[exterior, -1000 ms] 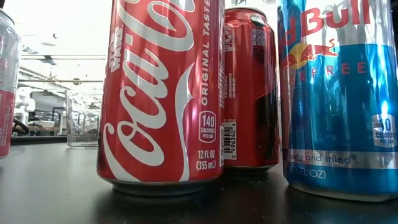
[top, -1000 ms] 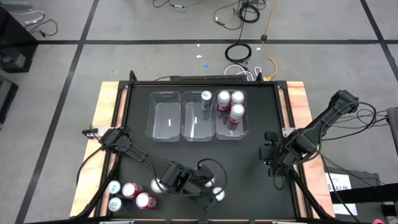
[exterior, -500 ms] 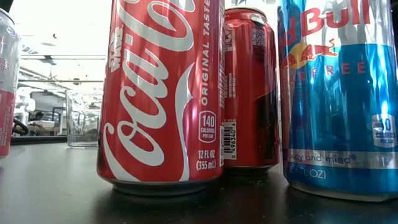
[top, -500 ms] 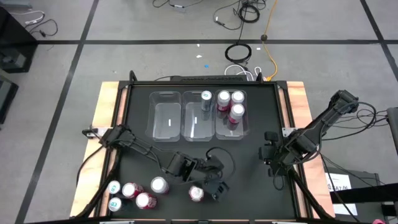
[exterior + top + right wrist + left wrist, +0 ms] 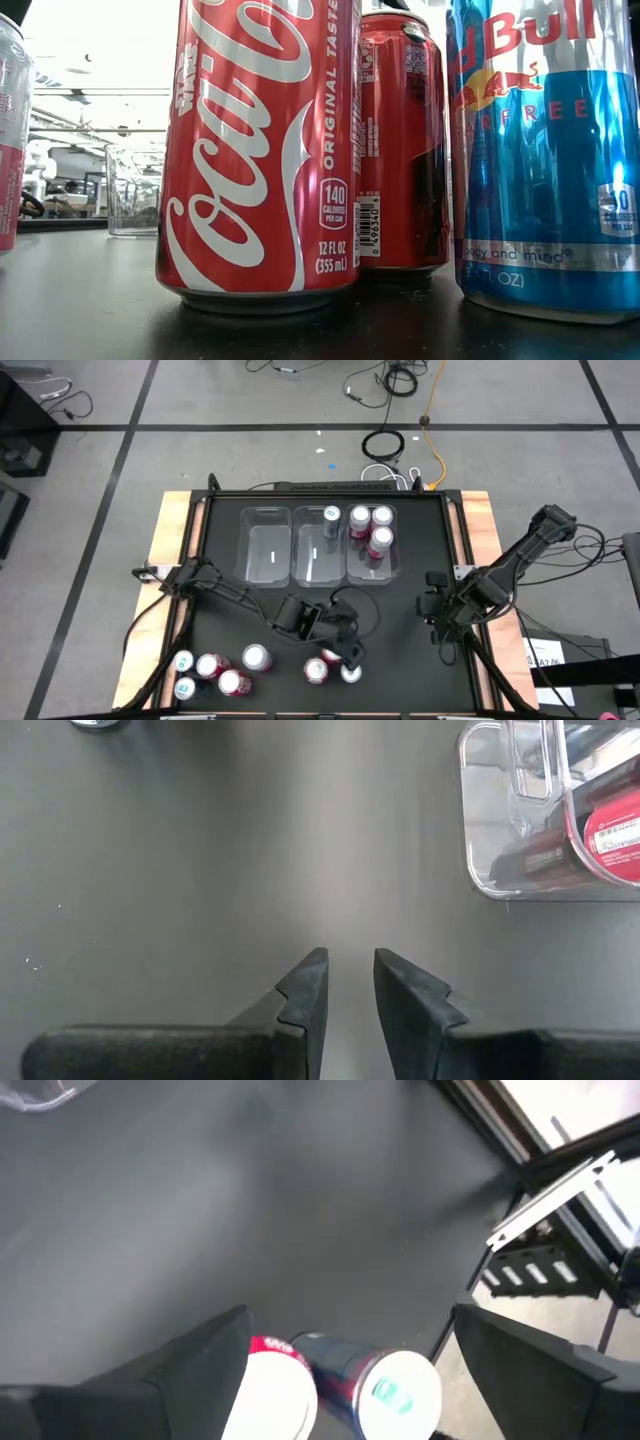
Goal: Sort soda cans
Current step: Put the red soda can into the left transparent bin
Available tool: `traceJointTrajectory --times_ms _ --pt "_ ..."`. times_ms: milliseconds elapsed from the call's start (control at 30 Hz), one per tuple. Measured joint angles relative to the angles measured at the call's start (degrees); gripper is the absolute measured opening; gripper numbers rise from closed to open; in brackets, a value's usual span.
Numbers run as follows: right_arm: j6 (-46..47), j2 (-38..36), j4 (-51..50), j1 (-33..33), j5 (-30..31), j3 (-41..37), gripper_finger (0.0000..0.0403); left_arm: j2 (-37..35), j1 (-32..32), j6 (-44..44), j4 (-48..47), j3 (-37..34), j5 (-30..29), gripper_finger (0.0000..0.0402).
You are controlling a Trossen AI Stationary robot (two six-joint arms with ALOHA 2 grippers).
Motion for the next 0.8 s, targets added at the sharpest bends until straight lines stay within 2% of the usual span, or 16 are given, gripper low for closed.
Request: traceJointTrajectory --times_ms 167,333,467,567,800 --pt "0.0 0.0 0.0 0.0 0.0 0.0 0.0075 0.0 -0.2 0.1 -1.0 0.0 0.0 0.0395" --pt "-0.1 0.0 0.0 0.0 0.0 0.0 0.0075 0.0 -0.2 -0.2 -0.3 0.0 -1.0 0.0388" --pt "-0.2 0.0 0.0 0.0 0.0 0.0 0.0075 0.0 -0.2 0.1 0.6 0.0 3.7 0.0387" --pt "-0.2 0.0 0.0 0.0 0.1 0.0 0.0075 0.0 -0.2 0.0 0.5 0.0 4.8 0.0387" --pt "-0.2 0.0 0.0 0.0 0.2 0.0 0.0075 -0.5 -1.8 -0.7 -0.7 0.0 3.9 0.0387"
